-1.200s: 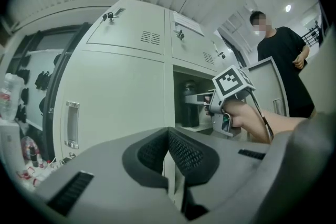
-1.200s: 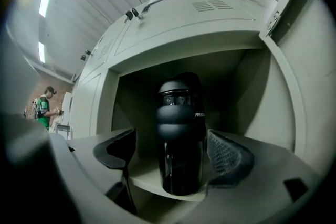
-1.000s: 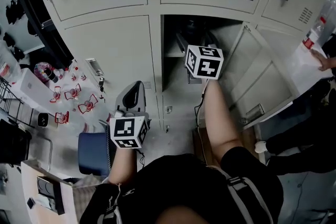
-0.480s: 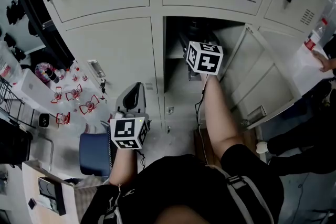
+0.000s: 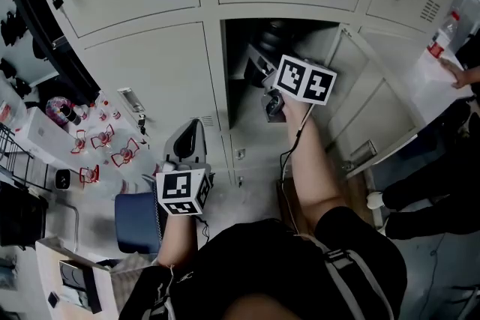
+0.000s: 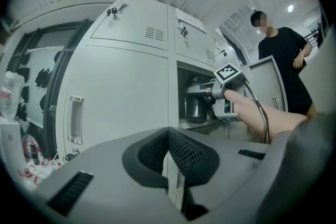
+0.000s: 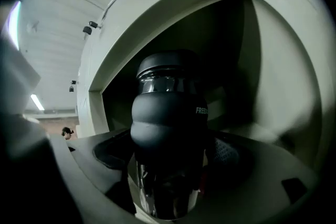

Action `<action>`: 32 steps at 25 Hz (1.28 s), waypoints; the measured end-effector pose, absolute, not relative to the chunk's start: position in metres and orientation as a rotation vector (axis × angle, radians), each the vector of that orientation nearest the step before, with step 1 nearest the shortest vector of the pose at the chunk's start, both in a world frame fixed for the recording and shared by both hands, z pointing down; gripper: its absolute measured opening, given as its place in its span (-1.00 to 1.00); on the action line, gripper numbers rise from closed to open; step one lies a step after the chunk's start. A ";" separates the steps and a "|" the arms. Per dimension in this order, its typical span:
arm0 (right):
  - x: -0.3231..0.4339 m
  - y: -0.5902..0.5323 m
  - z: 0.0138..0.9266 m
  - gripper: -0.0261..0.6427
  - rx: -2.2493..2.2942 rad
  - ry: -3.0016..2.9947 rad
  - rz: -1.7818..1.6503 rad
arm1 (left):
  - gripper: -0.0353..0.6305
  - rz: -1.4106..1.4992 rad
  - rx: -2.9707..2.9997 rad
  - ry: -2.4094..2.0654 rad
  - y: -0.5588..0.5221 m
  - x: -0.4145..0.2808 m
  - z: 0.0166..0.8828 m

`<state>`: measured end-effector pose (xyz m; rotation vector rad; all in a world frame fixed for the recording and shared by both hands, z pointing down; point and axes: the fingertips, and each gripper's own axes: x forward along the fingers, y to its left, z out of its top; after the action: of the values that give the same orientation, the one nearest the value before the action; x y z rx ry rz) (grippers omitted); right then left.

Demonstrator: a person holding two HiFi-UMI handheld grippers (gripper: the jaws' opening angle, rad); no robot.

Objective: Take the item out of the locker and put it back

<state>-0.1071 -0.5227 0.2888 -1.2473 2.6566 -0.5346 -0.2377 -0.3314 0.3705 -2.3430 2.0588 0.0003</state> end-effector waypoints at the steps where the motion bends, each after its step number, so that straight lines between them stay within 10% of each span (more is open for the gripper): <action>1: -0.106 -0.520 0.291 0.38 -1.240 2.655 -0.547 | -0.86 0.001 -2.345 2.056 -0.330 -0.237 0.370; 32: -0.065 -0.377 0.397 0.38 -1.373 2.715 -0.193 | -0.86 -0.032 -2.533 1.908 -0.321 -0.180 0.394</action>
<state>-0.0649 -0.3773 0.3970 -1.3726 2.7154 -0.1928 -0.1804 -0.3208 0.3941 -2.5326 1.9080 -0.0316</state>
